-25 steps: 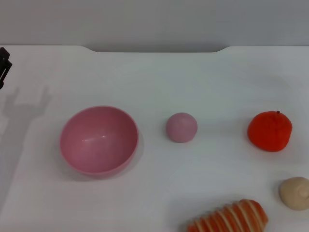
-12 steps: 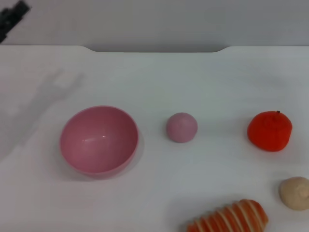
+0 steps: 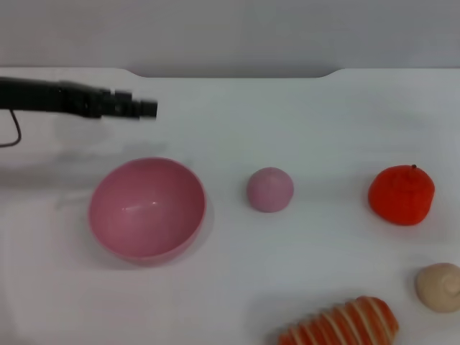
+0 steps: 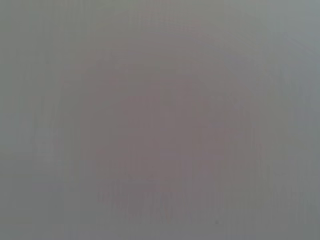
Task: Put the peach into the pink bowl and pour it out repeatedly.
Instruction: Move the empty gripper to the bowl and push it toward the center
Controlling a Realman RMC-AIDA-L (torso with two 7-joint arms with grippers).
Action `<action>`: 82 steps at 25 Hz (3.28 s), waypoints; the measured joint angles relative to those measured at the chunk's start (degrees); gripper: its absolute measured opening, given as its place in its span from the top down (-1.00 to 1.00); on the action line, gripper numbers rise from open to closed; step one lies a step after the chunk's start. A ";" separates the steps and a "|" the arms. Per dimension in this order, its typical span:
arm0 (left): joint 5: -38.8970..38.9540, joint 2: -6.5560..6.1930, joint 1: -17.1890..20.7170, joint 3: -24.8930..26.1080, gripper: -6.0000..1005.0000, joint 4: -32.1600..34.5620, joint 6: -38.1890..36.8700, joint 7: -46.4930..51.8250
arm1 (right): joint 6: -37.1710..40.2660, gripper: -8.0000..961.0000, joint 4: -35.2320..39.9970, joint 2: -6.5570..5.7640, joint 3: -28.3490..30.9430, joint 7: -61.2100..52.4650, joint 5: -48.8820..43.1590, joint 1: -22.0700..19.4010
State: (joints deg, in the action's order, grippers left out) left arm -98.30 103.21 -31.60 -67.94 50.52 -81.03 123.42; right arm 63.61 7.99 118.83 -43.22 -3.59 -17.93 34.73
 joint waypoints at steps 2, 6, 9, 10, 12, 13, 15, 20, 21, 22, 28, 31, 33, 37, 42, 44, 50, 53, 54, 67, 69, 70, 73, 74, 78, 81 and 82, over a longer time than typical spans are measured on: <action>-9.76 1.22 -0.41 0.35 -0.64 5.29 -0.85 6.37 | 0.00 0.00 0.00 0.00 -0.03 0.00 0.00 -0.13; -27.01 3.86 -1.10 0.68 -0.62 13.90 -3.28 15.57 | 0.00 0.00 -0.02 0.00 -0.01 -0.01 0.00 -0.63; -37.45 6.13 -1.75 1.56 -0.61 17.14 -4.29 19.36 | 0.00 0.00 -0.22 0.00 -0.03 -0.01 0.00 -0.71; -40.41 6.99 -2.16 2.05 -0.60 17.62 -5.00 19.83 | 0.00 0.00 -0.22 0.00 -0.03 -0.01 0.00 -0.74; -42.93 7.89 -2.68 2.42 -0.59 17.73 -5.69 19.86 | 0.00 0.00 -0.24 0.00 -0.02 -0.01 0.00 -0.80; -44.54 8.53 -2.88 2.52 -0.59 17.73 -5.84 19.88 | 0.01 0.00 -0.25 -0.02 -0.02 -0.01 0.00 -0.80; -47.27 9.43 -3.18 2.85 -0.58 17.52 -5.75 19.95 | 0.01 0.00 -0.26 -0.05 -0.03 -0.01 0.00 -0.81; -49.88 11.29 -3.54 4.10 -0.56 16.89 -5.18 19.61 | 0.00 0.00 -0.32 -0.09 -0.02 -0.01 0.00 -0.70; -49.98 11.43 -3.61 4.13 -0.55 16.79 -5.14 19.65 | 0.00 0.00 -0.34 -0.10 -0.02 -0.02 0.00 -0.65; -50.07 11.61 -3.69 4.13 -0.55 16.67 -5.11 19.76 | 0.00 0.00 -0.37 -0.12 -0.02 -0.02 0.00 -0.61; -50.19 12.76 -3.83 4.13 -0.52 16.17 -4.32 19.88 | -0.04 0.00 -0.37 -0.19 -0.02 -0.02 0.00 -0.38; -50.25 13.13 -3.84 3.85 -0.51 14.40 -2.85 19.63 | -0.07 0.00 -0.37 -0.18 -0.01 -0.02 0.00 -0.29; -50.31 13.18 -3.93 3.64 -0.50 12.75 -1.64 19.54 | -0.07 0.00 -0.36 -0.14 -0.02 -0.02 0.00 -0.25; -51.30 13.28 -4.14 3.42 -0.48 10.61 0.07 19.46 | -0.08 0.00 -0.34 -0.09 -0.02 -0.01 0.00 -0.13; -53.89 14.04 -4.18 3.34 -0.46 10.19 1.25 19.38 | -0.08 0.00 -0.35 -0.09 -0.02 -0.01 0.00 0.29; -54.14 14.09 -4.18 3.08 -0.45 10.17 1.51 19.37 | -0.10 0.00 -0.35 -0.09 -0.02 -0.01 0.00 0.41; -54.19 14.19 -3.23 3.26 -0.43 11.16 3.54 19.72 | -0.16 0.00 -0.35 -0.09 -0.02 -0.02 0.00 0.48; -54.18 14.21 -3.20 3.19 -0.42 10.98 3.89 19.57 | -0.16 0.00 -0.35 -0.09 -0.02 -0.02 0.00 0.35; -54.18 14.21 -3.25 3.01 -0.41 10.84 3.93 19.53 | -0.16 0.00 -0.35 -0.09 -0.02 -0.02 0.00 0.28; -54.18 14.13 -3.17 3.17 0.69 10.70 3.96 19.41 | -0.16 0.00 1.09 -0.50 -0.55 -13.46 0.41 -0.53; -54.13 14.12 -3.04 3.25 0.81 10.68 4.01 19.41 | -0.09 0.00 4.25 -1.35 -2.30 -26.99 -2.99 -2.42; -54.11 14.11 -2.95 3.26 0.87 10.69 4.05 19.41 | 0.20 0.00 6.54 -2.03 -3.23 -34.83 -5.44 -3.55; -54.06 14.06 -2.55 3.26 0.88 10.82 4.18 19.31 | 5.15 0.00 13.82 -4.59 -5.69 -61.44 -16.24 -6.41; -54.05 14.05 -2.42 3.27 0.89 10.88 4.22 19.17 | 8.96 0.00 16.09 -5.69 -5.88 -69.60 -20.85 -6.87; -54.04 14.03 -2.35 3.33 0.90 10.90 4.39 18.33 | 25.22 0.00 27.53 -10.51 -5.52 -91.56 -42.92 -5.02; -54.09 14.03 -2.49 3.34 0.91 10.84 4.70 17.90 | 33.77 0.00 36.56 -12.23 -4.41 -102.76 -64.37 0.49; -54.14 14.03 -2.63 3.34 0.91 10.89 4.76 17.82 | 35.97 0.00 38.58 -12.35 -4.69 -104.69 -71.95 2.71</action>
State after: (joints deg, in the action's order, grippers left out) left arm -152.44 117.24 -34.23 -64.59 61.41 -76.26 141.24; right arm 99.58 46.57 106.48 -47.91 -108.27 -89.88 37.45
